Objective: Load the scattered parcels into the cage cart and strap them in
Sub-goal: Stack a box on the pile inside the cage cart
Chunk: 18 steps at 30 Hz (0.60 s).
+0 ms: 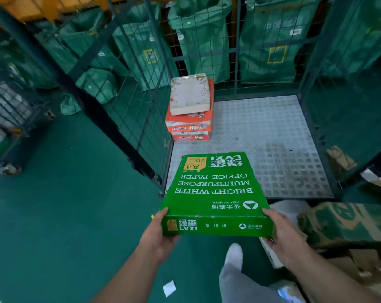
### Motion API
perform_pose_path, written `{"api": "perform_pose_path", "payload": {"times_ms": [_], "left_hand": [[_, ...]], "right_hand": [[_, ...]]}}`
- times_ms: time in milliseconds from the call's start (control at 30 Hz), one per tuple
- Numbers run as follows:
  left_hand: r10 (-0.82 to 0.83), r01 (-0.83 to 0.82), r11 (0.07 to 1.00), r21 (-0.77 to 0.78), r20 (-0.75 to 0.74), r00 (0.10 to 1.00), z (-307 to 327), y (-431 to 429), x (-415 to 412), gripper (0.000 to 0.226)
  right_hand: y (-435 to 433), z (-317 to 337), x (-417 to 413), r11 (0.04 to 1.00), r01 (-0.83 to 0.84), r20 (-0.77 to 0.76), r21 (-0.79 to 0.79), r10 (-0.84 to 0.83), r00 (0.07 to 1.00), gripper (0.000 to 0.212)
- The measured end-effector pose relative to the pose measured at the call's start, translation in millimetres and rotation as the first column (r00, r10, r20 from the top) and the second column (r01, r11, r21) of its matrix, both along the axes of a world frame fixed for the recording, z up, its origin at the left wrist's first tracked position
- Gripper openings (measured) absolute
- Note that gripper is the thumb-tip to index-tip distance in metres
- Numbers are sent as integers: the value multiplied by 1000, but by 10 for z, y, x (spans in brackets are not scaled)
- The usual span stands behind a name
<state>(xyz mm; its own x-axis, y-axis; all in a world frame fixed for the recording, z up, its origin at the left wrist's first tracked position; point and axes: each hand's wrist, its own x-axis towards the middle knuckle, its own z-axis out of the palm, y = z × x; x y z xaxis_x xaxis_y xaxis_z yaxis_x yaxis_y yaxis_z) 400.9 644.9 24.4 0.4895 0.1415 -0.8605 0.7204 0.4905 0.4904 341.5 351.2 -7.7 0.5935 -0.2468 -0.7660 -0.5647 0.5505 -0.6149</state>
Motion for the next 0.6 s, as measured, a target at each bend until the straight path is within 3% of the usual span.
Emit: {"api": "perform_pose_path", "payload": {"times_ms": [133,300,600], "left_hand": [[38,-45,995,-93,-74,997,-66,-191,759,43],[-63,37,984,-176,-145,987,-57,-431,1505,76],[-27,25,991,-133,-8,1000,5,-561,2752,49]], "right_hand": [[-178,97,865,997,-50,17,-53,51,999,21],[-307,378,1766,986,-118,79,-121,128,989,22],[-215,304,3145,968,-169,110,-186,192,975,27]]}}
